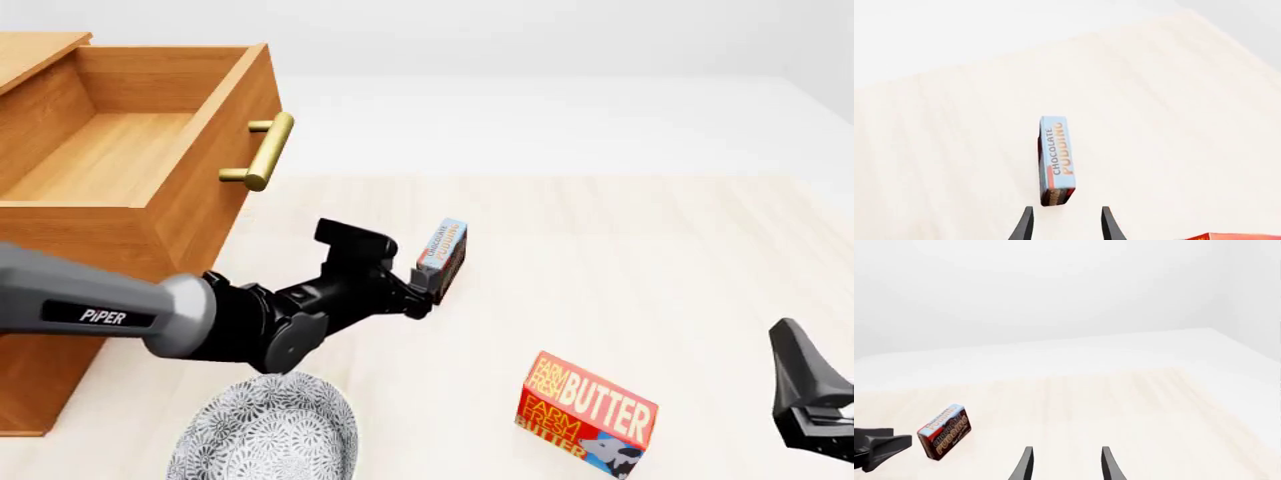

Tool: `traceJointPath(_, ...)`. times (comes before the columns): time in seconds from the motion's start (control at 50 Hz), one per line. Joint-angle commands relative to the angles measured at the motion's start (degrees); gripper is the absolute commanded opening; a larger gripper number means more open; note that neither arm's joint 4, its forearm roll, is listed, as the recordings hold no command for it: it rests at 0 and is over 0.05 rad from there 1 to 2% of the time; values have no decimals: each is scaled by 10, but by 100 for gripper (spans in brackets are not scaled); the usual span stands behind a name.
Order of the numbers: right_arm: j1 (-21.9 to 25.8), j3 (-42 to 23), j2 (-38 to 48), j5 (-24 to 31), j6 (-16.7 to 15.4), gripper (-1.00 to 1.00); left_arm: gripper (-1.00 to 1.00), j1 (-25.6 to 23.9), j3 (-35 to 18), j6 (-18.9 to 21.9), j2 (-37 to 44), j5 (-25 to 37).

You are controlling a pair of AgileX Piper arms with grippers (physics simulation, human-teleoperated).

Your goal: Put the chocolate pudding in the top drawer of the cabinet and close it.

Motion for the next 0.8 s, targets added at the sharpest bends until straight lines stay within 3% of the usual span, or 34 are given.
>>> traceJointPath(0.02,-3,1,10,-9,-1,100,100,8,-19,8,17,4)
traceJointPath(0.8,-4,2,10,-9,-1,100,100,-3,-55,24,64,6)
